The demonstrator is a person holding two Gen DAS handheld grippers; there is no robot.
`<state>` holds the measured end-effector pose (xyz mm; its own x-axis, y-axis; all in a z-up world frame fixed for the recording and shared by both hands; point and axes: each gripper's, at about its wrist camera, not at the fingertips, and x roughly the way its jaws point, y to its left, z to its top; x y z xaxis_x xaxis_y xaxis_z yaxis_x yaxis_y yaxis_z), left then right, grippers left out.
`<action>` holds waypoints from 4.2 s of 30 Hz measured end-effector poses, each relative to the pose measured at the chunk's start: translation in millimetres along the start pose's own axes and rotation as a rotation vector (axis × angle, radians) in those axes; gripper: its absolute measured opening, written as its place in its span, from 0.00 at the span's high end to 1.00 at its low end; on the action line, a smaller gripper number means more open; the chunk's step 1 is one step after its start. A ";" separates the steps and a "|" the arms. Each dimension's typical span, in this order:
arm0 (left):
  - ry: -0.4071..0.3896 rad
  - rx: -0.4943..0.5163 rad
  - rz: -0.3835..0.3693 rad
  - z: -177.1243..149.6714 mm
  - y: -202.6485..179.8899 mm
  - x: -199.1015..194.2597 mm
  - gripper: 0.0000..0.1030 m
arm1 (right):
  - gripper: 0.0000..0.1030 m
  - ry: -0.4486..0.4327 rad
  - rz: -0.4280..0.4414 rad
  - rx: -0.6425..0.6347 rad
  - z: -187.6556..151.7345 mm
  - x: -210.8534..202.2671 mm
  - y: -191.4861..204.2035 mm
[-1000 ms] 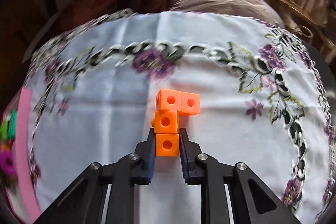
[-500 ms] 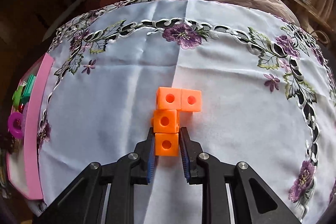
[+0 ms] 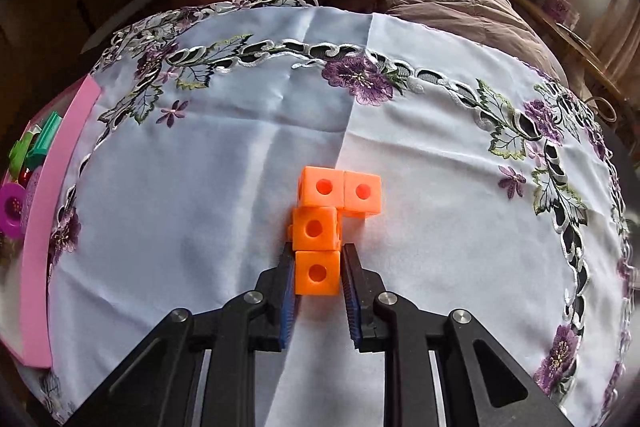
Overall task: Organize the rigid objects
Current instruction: 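Carry the black cylinder into the tray with the left tool and release it, then carry the orange cubes into the tray with the right tool and release them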
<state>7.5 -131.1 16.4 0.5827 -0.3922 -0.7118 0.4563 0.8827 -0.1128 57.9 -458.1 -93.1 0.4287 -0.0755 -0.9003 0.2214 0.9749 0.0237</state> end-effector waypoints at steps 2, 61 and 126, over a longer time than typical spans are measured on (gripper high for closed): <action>0.003 -0.006 0.007 -2.1 3.4 -0.8 0.38 | 0.79 -0.002 -0.003 -0.004 0.9 1.1 2.1; 0.176 -0.131 0.097 -49.7 80.1 27.6 0.37 | 0.79 -0.018 -0.043 -0.070 0.6 1.5 6.2; 0.037 -0.170 0.109 -44.6 84.2 -25.6 0.33 | 0.80 -0.183 0.276 -0.243 -16.8 -107.0 166.9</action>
<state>1.0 -35.3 -5.7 0.5957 -0.2854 -0.7508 0.2703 0.9515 -0.1472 34.2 -283.8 -0.2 0.5970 0.1814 -0.7814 -0.1276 0.9832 0.1307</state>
